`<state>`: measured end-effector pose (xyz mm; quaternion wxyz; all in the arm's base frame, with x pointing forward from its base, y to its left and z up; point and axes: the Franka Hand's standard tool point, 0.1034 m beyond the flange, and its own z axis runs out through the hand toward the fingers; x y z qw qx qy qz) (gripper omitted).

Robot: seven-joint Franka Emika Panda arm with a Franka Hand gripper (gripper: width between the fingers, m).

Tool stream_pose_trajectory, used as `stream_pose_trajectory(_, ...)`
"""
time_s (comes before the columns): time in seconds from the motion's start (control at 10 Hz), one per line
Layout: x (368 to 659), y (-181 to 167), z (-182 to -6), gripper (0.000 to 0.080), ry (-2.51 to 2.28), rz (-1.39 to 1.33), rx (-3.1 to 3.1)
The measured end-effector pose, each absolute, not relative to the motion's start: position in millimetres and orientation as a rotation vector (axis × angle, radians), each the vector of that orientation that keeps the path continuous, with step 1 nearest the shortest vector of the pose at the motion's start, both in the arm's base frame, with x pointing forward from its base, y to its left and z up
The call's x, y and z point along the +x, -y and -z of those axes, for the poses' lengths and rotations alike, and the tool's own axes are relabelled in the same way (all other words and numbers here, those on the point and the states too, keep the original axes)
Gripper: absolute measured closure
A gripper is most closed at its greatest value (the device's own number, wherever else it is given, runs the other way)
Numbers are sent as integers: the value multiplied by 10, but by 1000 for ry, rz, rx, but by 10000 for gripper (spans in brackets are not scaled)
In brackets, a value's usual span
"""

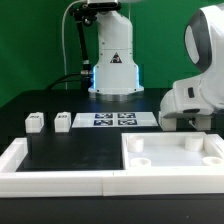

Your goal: Assemble square table

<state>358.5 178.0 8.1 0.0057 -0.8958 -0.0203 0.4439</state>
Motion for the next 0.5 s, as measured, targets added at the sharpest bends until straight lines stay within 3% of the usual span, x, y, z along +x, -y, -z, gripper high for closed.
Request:
stream_pose_trajectory(0.3, 3606, -1766, -106, 512, 67, -1383, -2799)
stream_pose_trajectory(0.5, 3750, -1656, -439, 511, 102, -1334, -2777)
